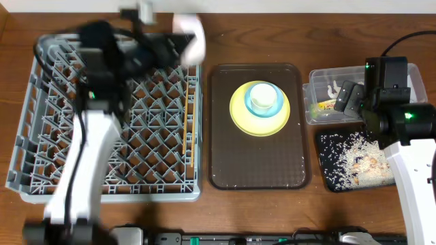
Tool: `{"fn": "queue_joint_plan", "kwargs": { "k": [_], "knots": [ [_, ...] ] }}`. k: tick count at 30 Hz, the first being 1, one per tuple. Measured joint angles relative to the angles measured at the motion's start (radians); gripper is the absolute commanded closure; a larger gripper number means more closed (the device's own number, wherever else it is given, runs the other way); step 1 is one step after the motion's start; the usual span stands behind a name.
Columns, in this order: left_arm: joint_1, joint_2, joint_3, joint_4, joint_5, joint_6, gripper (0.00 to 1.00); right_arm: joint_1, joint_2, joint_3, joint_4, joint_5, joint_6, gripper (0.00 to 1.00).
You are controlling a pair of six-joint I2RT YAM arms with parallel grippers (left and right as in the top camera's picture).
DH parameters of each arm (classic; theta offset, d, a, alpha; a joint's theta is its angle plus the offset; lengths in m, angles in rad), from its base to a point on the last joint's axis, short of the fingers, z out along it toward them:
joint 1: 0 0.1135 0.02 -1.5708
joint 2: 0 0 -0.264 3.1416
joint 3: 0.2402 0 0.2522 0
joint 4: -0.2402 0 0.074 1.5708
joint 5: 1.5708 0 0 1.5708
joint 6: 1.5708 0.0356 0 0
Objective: Sort waste into correct bins and load items into the dishwasher rack
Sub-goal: 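Set the white bowl in the rack's upper right area and release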
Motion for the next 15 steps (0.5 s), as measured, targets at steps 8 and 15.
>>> {"fn": "queue_joint_plan", "kwargs": {
  "k": [8,15],
  "knots": [
    [0.116,0.468,0.018,0.830,0.266,-0.651,0.94,0.000,0.000,0.000,0.002,0.001,0.000,0.01],
    [0.151,0.680,0.023,0.873,0.327,-0.820,0.94,0.000,0.000,0.000,0.002,0.001,0.000,0.01]
  ]
}}
